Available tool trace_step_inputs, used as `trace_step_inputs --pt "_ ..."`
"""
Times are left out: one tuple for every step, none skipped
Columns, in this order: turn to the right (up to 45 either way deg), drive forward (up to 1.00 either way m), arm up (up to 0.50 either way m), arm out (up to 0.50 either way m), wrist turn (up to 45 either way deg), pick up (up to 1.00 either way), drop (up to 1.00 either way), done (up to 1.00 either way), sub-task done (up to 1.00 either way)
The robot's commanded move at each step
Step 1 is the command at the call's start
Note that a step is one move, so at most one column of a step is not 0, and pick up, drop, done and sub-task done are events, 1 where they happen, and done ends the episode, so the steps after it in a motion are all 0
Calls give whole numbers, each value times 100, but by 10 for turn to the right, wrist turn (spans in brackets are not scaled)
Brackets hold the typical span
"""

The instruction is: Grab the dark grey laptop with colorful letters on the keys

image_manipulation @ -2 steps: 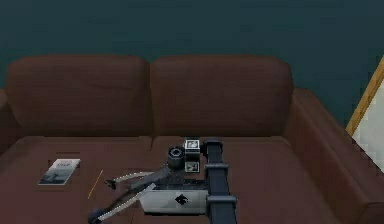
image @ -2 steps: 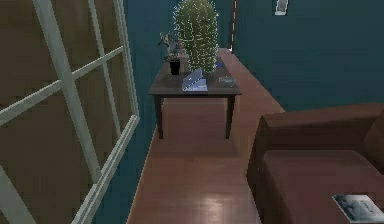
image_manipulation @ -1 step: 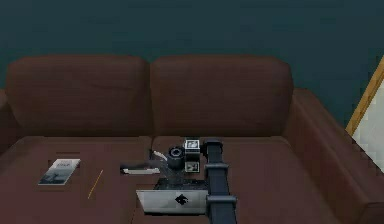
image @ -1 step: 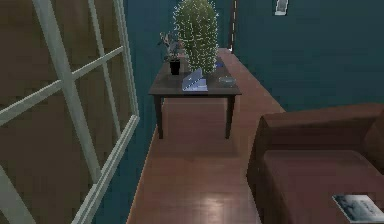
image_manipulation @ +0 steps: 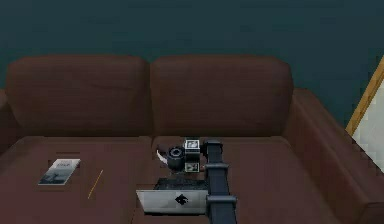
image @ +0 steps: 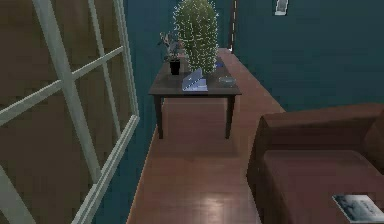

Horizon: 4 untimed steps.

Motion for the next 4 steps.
trace_step_inputs --pt "0 0 -30 0 0 0 0 0 0" --pt "0 0 0 0 0 100 0 0 0" --pt "0 0 10 0 0 0 0 0 0" --pt "0 0 0 0 0 0 0 100 0"
